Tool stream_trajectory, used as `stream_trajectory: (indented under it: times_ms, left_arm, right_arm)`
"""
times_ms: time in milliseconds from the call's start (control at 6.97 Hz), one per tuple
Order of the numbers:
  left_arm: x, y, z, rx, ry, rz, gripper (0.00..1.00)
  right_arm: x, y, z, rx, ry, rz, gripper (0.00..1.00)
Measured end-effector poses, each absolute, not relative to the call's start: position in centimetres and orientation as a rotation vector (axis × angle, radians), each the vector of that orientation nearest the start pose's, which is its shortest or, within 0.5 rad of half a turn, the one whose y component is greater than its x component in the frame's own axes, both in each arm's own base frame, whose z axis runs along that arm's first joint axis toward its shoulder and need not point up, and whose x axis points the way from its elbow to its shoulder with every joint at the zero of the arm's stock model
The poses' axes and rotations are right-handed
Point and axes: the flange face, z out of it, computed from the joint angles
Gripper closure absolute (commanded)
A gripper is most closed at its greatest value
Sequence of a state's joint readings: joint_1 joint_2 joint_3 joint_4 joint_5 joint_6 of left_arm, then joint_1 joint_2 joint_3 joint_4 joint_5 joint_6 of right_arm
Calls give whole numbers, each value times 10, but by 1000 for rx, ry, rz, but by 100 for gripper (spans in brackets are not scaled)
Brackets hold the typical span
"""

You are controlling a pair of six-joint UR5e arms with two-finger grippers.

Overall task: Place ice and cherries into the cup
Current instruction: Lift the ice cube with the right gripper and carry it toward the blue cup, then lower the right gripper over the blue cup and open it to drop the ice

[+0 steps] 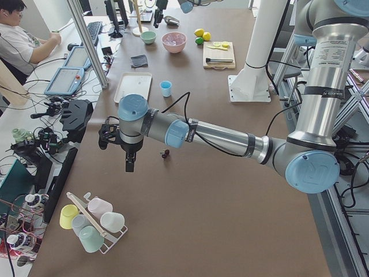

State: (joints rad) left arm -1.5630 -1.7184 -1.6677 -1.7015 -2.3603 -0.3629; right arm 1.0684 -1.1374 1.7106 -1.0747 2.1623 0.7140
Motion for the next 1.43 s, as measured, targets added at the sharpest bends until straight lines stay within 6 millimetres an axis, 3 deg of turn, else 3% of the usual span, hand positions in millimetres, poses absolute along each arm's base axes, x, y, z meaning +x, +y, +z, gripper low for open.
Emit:
stream_trajectory:
  times_ms: [143,430,1004,1435]
  left_arm:
    - [-57,-563,514,210,836,-180,2]
    - [-56,-563,510,217,839,-175,2]
    - [-56,-561,514,209,840,-178,2]
    - [-56,-558,519,201,839,-181,2]
  right_arm:
    - [-264,-595,261,544,-1021,-130,100]
    - [-331,-588,218,545,-994,-135,100]
    - [-467,-535,150,562,-1011,-110,100]
    - [-535,-521,109,585,-1005,-91,100]
